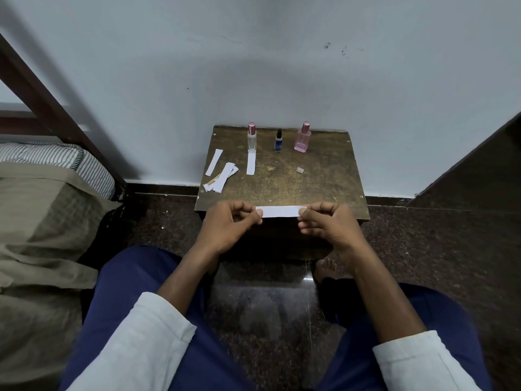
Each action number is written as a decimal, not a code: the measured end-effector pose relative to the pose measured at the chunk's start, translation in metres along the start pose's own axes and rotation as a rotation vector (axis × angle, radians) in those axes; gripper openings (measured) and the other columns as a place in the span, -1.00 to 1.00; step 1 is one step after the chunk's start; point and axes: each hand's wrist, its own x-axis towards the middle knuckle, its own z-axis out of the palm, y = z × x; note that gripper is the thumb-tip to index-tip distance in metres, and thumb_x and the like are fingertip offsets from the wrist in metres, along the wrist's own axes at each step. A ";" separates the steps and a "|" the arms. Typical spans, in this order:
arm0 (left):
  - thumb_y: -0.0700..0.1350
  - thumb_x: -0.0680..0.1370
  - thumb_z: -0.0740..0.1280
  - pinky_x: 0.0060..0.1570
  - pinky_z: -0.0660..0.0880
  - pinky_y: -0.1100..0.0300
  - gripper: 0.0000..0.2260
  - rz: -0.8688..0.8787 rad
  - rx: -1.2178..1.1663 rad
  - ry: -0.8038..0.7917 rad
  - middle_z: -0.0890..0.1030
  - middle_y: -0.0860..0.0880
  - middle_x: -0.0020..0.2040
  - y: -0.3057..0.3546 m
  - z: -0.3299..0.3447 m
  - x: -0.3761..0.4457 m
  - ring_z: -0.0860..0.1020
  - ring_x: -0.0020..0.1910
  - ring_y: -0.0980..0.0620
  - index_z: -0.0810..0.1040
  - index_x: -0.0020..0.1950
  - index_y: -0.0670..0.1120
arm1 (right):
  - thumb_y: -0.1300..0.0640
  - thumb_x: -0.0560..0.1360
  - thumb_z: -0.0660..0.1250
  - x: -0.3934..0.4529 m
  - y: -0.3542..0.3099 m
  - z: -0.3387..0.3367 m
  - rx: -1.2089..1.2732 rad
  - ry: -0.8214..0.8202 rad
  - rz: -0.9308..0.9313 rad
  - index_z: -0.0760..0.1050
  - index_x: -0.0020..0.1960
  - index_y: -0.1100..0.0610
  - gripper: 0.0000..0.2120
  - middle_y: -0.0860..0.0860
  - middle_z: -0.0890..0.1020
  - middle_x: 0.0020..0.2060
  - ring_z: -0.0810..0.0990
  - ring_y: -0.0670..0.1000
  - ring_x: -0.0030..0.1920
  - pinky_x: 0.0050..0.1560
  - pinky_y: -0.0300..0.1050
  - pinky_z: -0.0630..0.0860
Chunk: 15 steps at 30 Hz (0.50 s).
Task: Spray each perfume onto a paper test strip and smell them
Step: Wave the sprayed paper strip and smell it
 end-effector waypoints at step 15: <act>0.09 0.67 0.41 -0.13 0.59 0.30 -0.87 0.094 0.281 0.175 0.73 0.20 -0.18 -0.025 -0.008 0.038 0.67 -0.20 0.24 0.72 0.03 0.10 | 0.25 0.53 0.54 0.044 -0.008 -0.013 -0.672 -0.012 -0.118 0.64 -0.03 0.27 -0.89 0.08 0.75 -0.33 0.71 -0.11 -0.39 -0.36 -0.31 0.59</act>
